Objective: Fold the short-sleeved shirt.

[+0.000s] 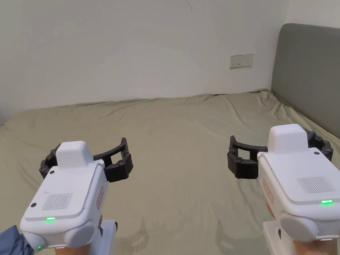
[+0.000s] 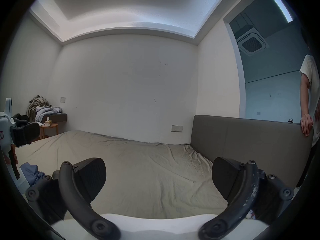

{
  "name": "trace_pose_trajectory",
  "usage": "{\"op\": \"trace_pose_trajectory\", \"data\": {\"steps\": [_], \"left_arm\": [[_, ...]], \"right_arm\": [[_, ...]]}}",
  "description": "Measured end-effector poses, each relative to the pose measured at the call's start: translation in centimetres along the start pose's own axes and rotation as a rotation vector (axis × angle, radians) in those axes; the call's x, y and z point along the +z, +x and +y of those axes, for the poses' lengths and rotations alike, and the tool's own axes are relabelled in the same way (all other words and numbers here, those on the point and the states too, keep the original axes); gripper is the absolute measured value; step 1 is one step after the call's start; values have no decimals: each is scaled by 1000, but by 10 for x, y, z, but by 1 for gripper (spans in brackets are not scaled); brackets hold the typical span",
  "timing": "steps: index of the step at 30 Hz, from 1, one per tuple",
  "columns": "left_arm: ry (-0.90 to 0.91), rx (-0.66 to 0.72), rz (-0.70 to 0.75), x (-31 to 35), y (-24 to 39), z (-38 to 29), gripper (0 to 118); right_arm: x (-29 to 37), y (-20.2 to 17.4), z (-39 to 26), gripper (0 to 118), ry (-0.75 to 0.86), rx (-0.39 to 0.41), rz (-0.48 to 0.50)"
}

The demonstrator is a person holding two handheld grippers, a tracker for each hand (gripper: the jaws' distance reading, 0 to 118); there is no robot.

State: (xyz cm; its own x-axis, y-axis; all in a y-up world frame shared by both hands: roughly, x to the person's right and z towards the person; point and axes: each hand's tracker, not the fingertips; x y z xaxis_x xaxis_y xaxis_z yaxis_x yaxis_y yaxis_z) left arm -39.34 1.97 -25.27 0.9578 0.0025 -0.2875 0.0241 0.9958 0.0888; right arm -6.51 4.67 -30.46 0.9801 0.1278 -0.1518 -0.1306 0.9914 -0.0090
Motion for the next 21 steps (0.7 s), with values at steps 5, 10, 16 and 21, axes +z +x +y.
{"op": "trace_pose_trajectory", "data": {"steps": [5, 10, 16, 21], "left_arm": [[6, -17, 6, 0, 0, 0, 118], [8, -14, 9, -1, -1, 2, 118], [7, -21, 18, -2, -1, 1, 118], [7, -31, 14, -2, 0, 1, 118]], "right_arm": [[0, 1, -1, 118, -4, -15, 19], [0, 1, -1, 118, -3, -9, 14], [1, 1, 0, 118, 1, -9, 6], [1, 1, 0, 118, 3, -2, 0]]}}
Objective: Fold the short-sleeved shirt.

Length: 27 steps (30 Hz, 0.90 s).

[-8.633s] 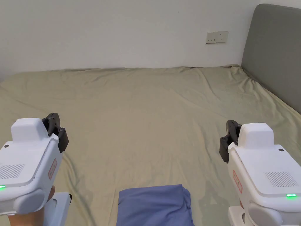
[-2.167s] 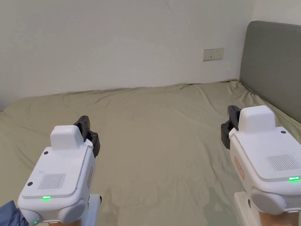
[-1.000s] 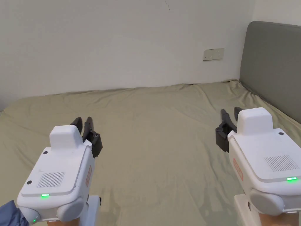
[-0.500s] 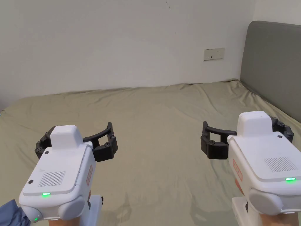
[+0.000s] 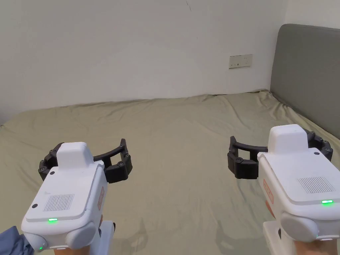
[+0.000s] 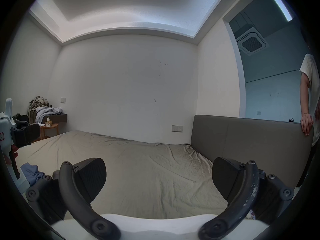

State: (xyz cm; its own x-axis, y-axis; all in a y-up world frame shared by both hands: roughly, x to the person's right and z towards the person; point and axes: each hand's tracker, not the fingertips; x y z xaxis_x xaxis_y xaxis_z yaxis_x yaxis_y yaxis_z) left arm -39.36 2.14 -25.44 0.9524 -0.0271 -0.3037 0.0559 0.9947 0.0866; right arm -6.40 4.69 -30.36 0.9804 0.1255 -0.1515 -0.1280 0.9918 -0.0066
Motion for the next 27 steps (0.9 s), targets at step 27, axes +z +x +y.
{"op": "trace_pose_trajectory", "data": {"steps": [27], "left_arm": [[13, -12, 3, 1, 0, 3, 118]], "right_arm": [[0, 0, 3, 118, 6, 3, -13]]}}
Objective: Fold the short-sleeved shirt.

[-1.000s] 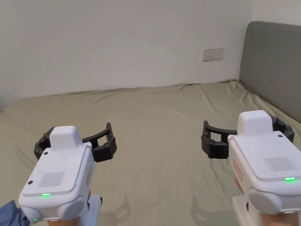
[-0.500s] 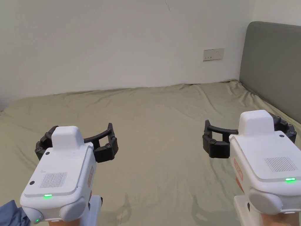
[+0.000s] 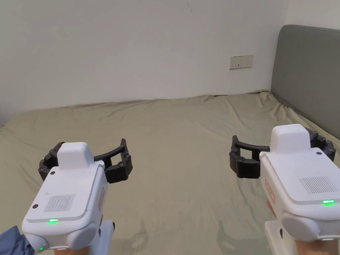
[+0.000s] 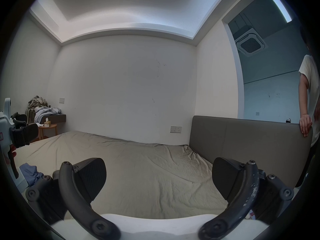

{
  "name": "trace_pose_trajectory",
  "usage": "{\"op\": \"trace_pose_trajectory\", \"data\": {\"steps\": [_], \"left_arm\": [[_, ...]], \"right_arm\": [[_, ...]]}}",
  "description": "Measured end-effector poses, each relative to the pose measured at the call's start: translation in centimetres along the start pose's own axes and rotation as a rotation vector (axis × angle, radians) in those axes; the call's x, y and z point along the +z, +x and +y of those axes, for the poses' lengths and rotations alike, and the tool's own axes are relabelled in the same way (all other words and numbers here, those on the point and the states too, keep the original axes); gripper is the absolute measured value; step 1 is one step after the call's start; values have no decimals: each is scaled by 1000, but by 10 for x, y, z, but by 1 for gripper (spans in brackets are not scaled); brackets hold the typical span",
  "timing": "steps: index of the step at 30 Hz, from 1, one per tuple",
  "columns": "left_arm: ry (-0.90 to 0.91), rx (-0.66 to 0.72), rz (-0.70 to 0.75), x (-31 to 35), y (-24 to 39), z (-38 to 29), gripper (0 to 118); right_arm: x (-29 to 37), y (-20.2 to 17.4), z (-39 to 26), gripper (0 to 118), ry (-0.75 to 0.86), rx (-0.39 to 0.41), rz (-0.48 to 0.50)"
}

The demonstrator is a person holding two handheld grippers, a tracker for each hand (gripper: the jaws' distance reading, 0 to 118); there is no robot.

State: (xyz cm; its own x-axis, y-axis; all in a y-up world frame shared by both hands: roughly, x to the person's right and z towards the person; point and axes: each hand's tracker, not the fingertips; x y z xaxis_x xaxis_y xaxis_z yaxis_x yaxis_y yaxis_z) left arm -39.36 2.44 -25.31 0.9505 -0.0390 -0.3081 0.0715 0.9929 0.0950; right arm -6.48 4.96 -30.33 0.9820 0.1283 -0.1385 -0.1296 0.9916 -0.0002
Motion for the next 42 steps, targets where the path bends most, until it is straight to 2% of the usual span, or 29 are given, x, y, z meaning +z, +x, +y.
{"op": "trace_pose_trajectory", "data": {"steps": [11, 14, 16, 18, 21, 24, 26, 30, 34, 38, 42], "left_arm": [[-4, -1, 2, 0, -1, 0, 118], [-2, 0, 3, 0, -2, 0, 118], [-3, 3, 4, 0, -2, 0, 118], [-6, 6, 0, 0, -3, 0, 118], [-7, 9, -1, 1, -4, 0, 118], [-9, 5, -4, 0, -4, -1, 118], [-13, 0, -7, -1, -4, -1, 118], [-15, 0, -6, -2, -3, -2, 118], [-14, -1, -9, -2, -3, -3, 118], [-15, 0, -7, -2, -2, -3, 118], [-12, 4, -13, -2, -3, -2, 118]], "right_arm": [[-1, 0, 1, 118, -10, 3, -10], [-2, 0, 2, 118, -33, -24, -14], [-4, 0, 4, 118, -107, -70, -34], [-9, -1, 6, 118, -272, -149, -69], [-22, 7, 6, 118, -515, -295, -27], [-24, 12, 4, 118, -548, -403, -15], [-23, 13, 5, 118, -525, -434, -2], [-21, 12, 13, 118, -532, -445, 16], [-17, 1, 18, 118, -507, -348, -51], [-19, -3, 16, 112, -458, -319, -33], [-23, 3, 14, 117, -501, -349, 13]]}}
